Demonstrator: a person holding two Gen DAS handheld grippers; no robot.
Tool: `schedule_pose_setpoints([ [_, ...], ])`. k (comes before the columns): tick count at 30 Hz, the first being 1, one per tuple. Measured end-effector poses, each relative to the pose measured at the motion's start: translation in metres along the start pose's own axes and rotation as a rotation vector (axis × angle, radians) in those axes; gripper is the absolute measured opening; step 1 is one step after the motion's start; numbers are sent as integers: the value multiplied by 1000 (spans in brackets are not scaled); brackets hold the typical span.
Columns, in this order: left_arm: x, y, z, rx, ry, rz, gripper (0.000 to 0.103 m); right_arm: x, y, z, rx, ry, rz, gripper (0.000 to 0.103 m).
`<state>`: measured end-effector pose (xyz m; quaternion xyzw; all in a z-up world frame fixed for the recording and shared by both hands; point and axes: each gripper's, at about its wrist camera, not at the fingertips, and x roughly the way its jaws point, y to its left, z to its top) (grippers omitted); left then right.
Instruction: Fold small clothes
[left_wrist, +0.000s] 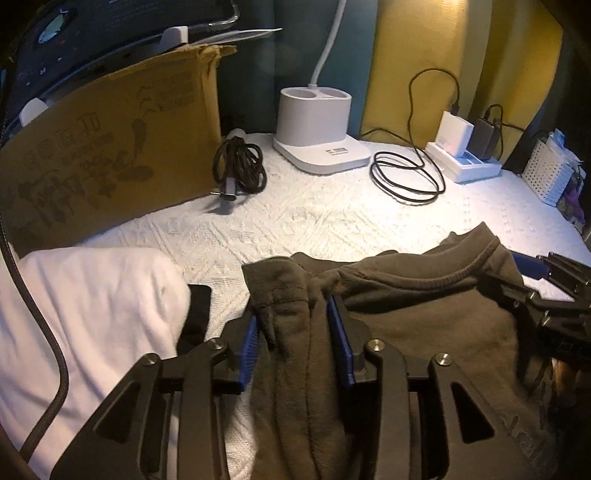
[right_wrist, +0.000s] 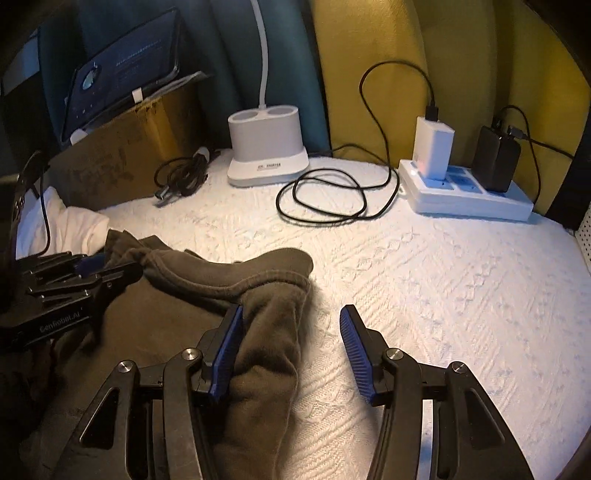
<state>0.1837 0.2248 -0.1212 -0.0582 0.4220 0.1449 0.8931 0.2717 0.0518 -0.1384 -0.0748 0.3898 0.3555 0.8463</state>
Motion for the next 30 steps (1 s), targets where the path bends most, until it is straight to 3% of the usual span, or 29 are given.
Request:
schedule_pose_setpoints([
  [13,-58,-3,-9,-40,-59,-11,40,-27,-5,-6,7,-16,-48,62],
  [23,-81,-53,-52,69,-12,-121,40,-49,-7,-32,29,2,-48,64],
  [27,-68,-57,-69,74,45,-100,40,-54,-5,-47,30,26,-64,67],
  [30,-62,-52,-77,63,45,-64,41,-56,-8,-61,40,47,-72,69],
])
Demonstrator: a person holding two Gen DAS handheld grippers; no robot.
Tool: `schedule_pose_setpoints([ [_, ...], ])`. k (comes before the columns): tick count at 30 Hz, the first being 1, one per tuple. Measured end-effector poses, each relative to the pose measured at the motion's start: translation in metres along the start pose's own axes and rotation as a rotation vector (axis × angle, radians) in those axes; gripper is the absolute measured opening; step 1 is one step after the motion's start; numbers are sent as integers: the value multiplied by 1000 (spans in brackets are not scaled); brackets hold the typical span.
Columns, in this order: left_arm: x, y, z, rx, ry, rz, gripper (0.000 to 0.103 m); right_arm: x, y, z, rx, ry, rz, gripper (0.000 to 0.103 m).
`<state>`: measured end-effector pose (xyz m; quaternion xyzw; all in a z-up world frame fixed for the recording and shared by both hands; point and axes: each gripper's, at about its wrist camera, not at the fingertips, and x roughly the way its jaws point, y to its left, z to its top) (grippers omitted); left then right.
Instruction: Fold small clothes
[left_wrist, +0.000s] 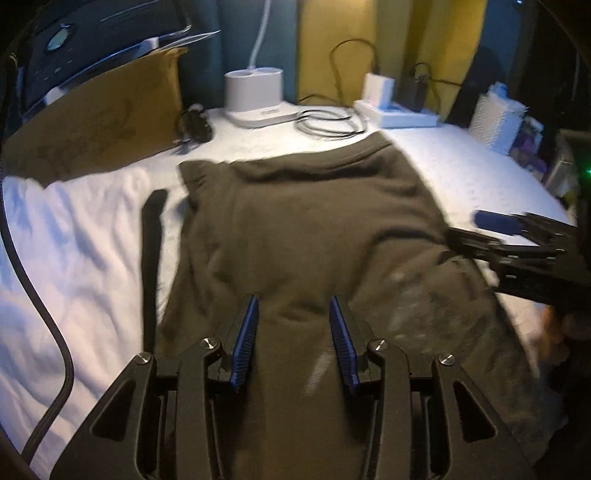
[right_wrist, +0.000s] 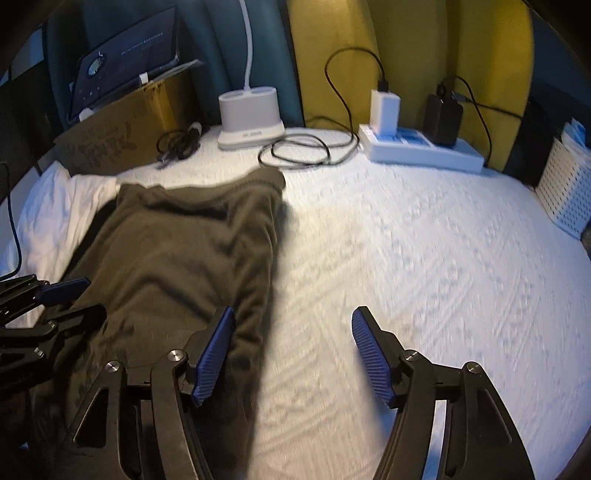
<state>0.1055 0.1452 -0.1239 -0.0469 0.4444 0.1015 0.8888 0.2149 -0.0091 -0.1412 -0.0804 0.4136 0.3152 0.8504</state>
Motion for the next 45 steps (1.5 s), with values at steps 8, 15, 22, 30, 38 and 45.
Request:
schedule_pose_setpoints([
  [8,-29,-4,-10,-30,-28,-6,41,-25,-8,-19,20,-13,-34,70],
  [15,-51,-17,-44,-27,-8,-22,41,-52,-2,-37,20,-23,20,71],
  [22,-57,-10,-78,-51,-26,-8,45,-64,20,-68,-18,-3,48,71],
  [30,-61,-11,-86,-27,-60,11,48,-66,30,-98,-56,-6,-8,73],
  [38,-75,-16,-90,-18,-59,47,48,-82,10,-120,-23,-18,-35,75],
  [45,-97,-45,-79,18,-124,75,65,-113,-15,-139,0,-51,-80,75],
])
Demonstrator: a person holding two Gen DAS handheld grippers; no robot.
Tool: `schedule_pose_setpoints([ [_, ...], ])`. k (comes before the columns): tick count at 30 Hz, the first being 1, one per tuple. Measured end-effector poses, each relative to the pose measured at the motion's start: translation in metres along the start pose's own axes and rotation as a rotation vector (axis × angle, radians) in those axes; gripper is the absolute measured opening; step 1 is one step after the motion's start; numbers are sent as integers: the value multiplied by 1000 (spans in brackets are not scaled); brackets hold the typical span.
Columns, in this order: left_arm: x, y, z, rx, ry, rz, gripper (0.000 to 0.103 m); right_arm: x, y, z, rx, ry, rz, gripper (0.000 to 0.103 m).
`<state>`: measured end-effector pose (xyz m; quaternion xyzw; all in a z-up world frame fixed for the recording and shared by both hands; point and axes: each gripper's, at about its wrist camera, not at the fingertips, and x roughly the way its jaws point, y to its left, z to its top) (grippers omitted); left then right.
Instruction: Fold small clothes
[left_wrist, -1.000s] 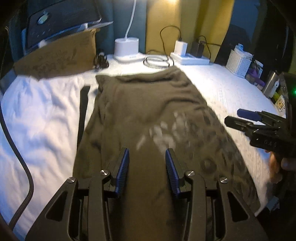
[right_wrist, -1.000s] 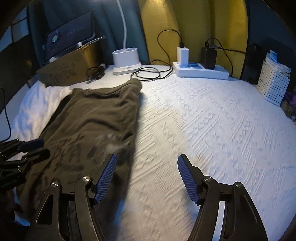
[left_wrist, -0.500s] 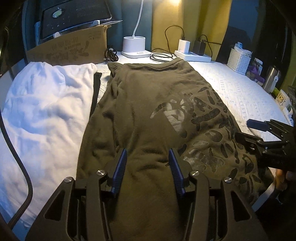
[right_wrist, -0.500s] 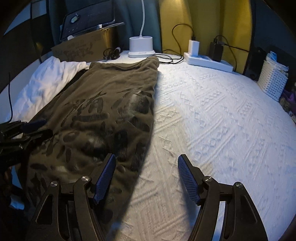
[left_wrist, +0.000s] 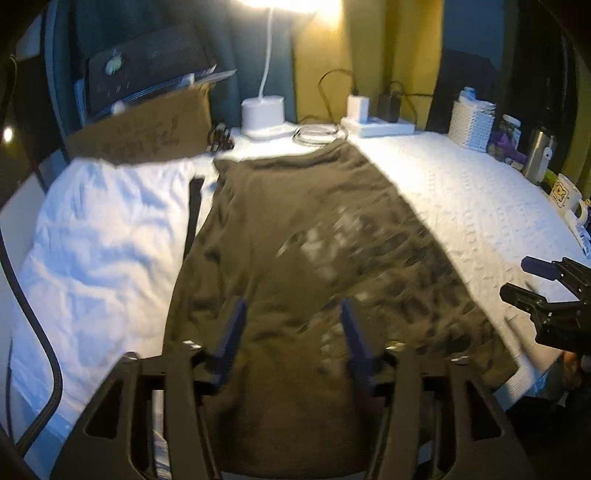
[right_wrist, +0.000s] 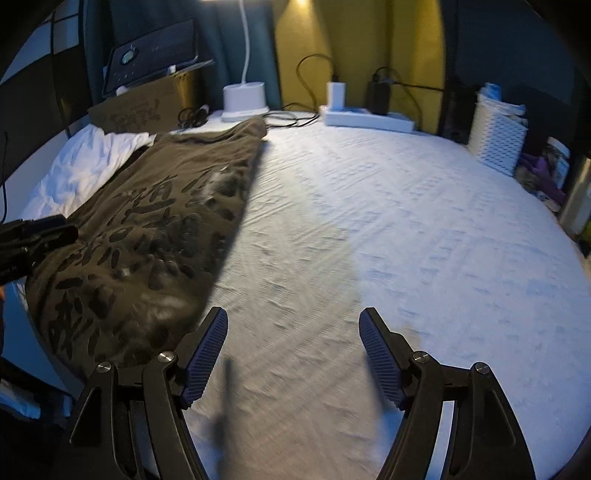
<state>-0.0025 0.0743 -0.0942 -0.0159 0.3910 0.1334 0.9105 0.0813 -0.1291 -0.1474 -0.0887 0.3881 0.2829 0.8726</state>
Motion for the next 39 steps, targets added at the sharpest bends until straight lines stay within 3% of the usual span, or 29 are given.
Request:
schedule_pose_setpoints([
  [6,-8,-31,10,32,-24,13,77,-31,-27,-8,40,-46,-38,75],
  [14,-14,-75,17,69,-17,-30,77,-64,-62,-21,91,-61,-76,75],
  [21,-43,-103,33,97,-92,-85,77,-96,-89,-24,139,-121,-116,83],
  [27,-70,-116,47,90,-163,-123,77,-128,-104,-16,142,-163,-162,84],
  [39,-123,-121,64,118,-294,-107,78,-192,-119,-6,171,-283,-249,84],
])
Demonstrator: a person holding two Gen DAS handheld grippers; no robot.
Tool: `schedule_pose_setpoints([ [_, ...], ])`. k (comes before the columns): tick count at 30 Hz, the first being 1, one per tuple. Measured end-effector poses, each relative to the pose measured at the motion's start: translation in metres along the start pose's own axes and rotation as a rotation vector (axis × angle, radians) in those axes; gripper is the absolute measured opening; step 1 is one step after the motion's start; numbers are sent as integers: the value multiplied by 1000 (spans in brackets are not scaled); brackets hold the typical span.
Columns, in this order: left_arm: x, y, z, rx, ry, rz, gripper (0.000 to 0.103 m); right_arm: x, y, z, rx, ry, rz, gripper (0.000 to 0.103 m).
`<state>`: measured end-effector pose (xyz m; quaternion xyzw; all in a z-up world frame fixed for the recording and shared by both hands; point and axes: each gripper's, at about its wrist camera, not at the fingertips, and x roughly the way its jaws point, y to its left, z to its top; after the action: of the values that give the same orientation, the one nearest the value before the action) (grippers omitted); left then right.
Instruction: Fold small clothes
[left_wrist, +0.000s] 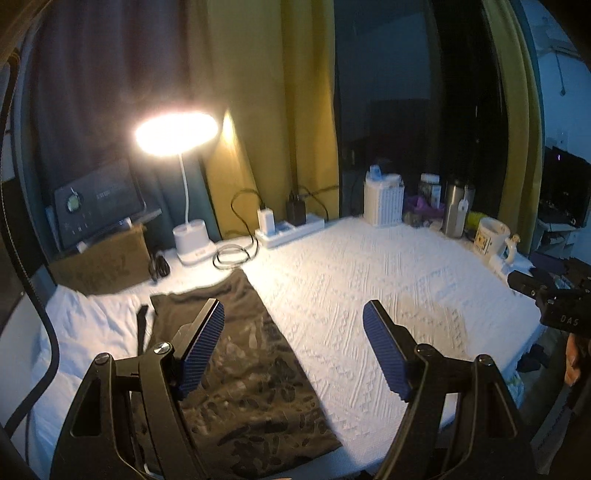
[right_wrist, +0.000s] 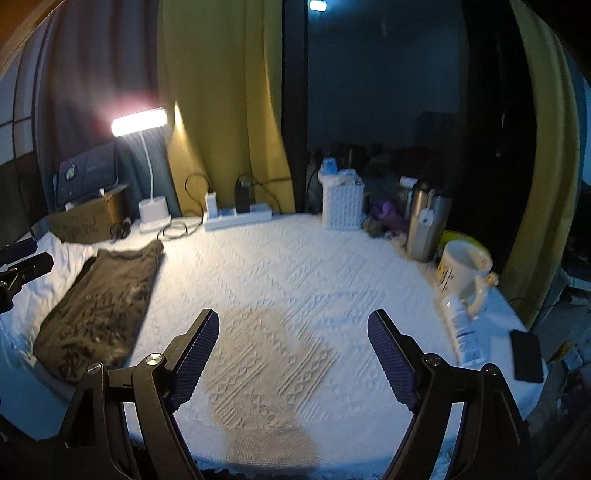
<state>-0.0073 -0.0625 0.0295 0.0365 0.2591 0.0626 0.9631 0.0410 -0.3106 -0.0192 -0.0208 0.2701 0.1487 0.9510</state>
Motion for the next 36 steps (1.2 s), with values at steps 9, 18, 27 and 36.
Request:
schedule_pose_setpoints([
  [9,-34,3,17,-7,-97,10,81,-41,9,25,-24,-107,-35,84],
  [18,-65,14,27,-14,-187,27,83,-75,21,40,-18,-206,-31,85],
  [27,-86,26,33,-12,-239,60,84,-102,35,59,24,-260,-19,86],
  [36,-111,37,40,-34,-317,114,95,-124,66,76,-37,-310,8,86],
])
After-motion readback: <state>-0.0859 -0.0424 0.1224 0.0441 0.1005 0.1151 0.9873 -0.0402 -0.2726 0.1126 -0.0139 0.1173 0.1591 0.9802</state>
